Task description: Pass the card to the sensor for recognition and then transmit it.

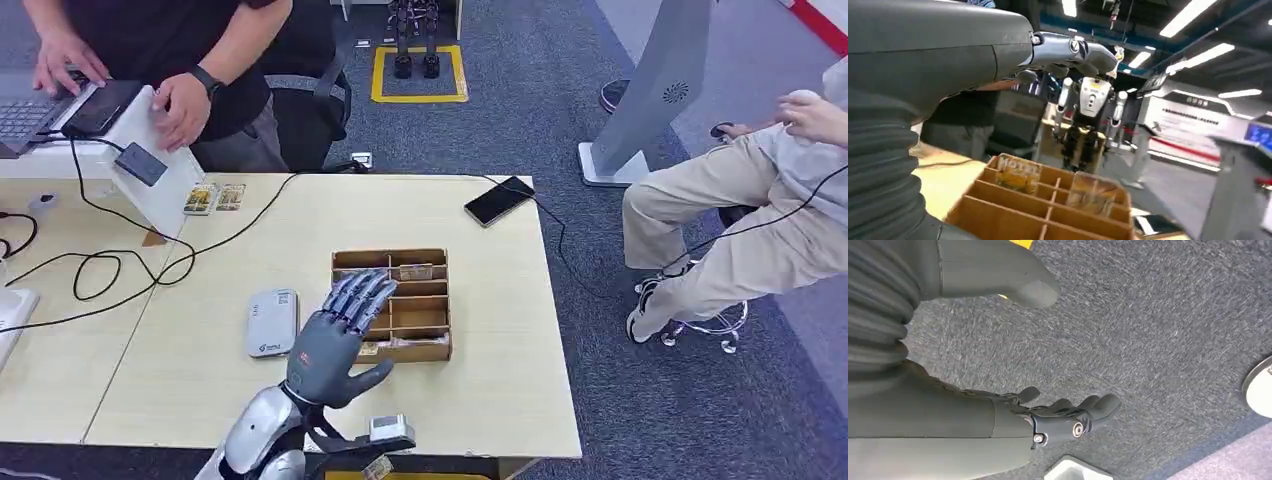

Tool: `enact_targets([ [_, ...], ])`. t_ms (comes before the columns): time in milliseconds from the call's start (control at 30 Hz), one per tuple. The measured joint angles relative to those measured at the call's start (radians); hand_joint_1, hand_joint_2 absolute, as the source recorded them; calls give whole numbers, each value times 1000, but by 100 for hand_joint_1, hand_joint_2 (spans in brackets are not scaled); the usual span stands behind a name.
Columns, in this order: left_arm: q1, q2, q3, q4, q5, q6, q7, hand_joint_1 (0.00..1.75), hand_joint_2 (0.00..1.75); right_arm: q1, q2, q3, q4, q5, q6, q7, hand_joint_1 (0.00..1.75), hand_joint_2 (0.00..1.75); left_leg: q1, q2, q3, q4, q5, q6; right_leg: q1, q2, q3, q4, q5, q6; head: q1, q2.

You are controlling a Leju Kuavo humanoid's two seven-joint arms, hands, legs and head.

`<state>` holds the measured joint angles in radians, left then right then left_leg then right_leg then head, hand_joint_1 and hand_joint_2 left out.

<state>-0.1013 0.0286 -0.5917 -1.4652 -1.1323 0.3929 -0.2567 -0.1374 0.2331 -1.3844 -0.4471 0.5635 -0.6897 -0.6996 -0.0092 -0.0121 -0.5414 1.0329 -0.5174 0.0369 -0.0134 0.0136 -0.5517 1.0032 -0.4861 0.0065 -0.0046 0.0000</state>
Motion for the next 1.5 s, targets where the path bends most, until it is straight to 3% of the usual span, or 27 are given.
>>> enact_targets([
  [467, -40, 8, -33, 115, -124, 4, 74, 0, 175, -1, 0, -21, 0, 12, 0, 0, 0, 175, 0, 0, 0, 0, 0, 0, 0, 0, 0, 0, 0, 0, 0, 0],
  [733, -43, 9, -38, 138, -134, 4, 85, 0, 175, -1, 0, -21, 0, 11, 0, 0, 0, 175, 0, 0, 0, 0, 0, 0, 0, 0, 0, 0, 0, 0, 0, 0],
  [967, -47, 9, -38, 159, -188, -3, 133, 0, 175, -1, 0, -22, 0, 4, 0, 0, 0, 175, 0, 0, 0, 0, 0, 0, 0, 0, 0, 0, 0, 0, 0, 0],
  [1267, -49, 9, -38, 182, -198, -4, 136, 0, 175, -1, 0, -22, 0, 4, 0, 0, 0, 175, 0, 0, 0, 0, 0, 0, 0, 0, 0, 0, 0, 0, 0, 0],
  [1500, -59, 9, -38, 205, -260, -20, 188, 0, 175, -1, 0, -23, 0, 14, 0, 0, 0, 175, 0, 0, 0, 0, 0, 0, 0, 0, 0, 0, 0, 0, 0, 0],
])
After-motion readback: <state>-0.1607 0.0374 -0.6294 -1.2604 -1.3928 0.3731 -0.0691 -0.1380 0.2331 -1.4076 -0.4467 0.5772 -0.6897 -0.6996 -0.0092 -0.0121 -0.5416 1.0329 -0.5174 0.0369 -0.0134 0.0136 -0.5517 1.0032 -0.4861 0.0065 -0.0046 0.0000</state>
